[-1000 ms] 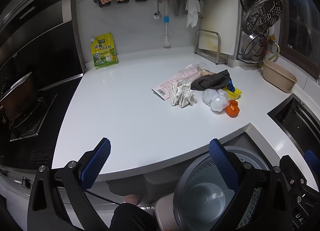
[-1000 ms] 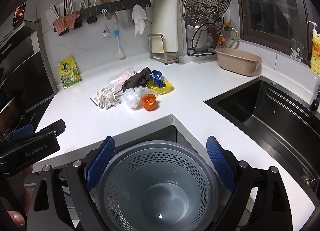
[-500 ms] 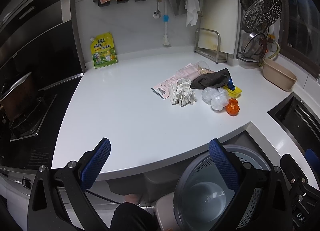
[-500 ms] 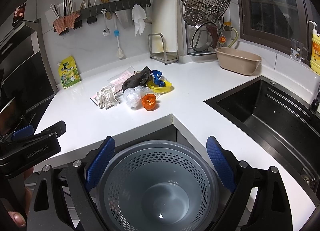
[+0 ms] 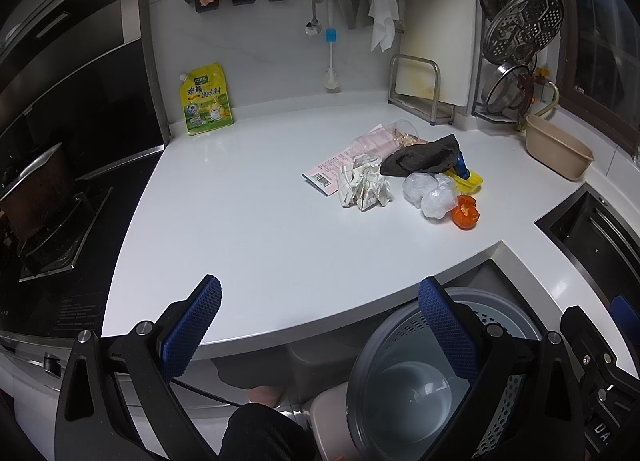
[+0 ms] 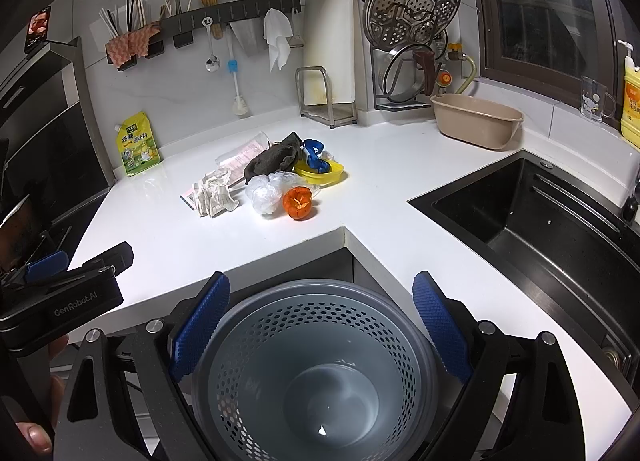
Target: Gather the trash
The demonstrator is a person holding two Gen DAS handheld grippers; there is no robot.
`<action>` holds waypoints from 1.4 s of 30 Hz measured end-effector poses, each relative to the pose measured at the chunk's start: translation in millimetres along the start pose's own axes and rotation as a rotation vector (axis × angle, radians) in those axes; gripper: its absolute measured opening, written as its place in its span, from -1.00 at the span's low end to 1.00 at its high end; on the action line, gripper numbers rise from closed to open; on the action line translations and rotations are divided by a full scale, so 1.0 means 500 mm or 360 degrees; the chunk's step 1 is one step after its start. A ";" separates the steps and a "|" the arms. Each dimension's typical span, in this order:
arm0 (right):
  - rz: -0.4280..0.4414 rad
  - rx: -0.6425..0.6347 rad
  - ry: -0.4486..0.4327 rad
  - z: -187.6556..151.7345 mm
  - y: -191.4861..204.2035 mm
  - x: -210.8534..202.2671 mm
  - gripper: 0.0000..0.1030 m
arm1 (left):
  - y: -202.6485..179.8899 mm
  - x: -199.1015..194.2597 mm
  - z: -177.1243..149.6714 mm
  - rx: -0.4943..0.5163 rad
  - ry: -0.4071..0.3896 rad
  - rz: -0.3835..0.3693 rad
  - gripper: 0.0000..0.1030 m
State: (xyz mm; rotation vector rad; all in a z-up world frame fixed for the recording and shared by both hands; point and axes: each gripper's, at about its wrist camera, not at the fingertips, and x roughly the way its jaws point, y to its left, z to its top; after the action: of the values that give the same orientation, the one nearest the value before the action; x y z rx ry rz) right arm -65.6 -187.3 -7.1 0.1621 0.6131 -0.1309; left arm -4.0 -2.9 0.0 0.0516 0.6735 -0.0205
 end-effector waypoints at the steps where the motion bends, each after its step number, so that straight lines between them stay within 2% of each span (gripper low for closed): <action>1: 0.0001 0.0000 0.0000 0.000 0.000 0.000 0.72 | 0.000 0.000 0.000 0.0000 0.0000 0.0000 0.88; 29: -0.0005 0.0000 0.0007 -0.006 -0.002 0.007 0.72 | 0.001 0.008 -0.002 0.0007 0.0007 0.0003 0.88; 36: -0.0016 0.0013 0.0055 -0.018 -0.011 0.047 0.72 | 0.011 0.044 -0.011 -0.0009 0.0033 -0.0019 0.88; 42: 0.0005 0.0001 0.0096 0.003 -0.014 0.095 0.72 | 0.030 0.096 0.002 -0.0026 0.0029 -0.0030 0.88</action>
State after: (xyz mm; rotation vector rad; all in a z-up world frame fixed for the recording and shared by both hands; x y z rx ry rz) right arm -27.4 -197.8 -34.3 0.1680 0.6727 -0.1237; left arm 34.5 12.0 -28.6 0.0296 0.6921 -0.0328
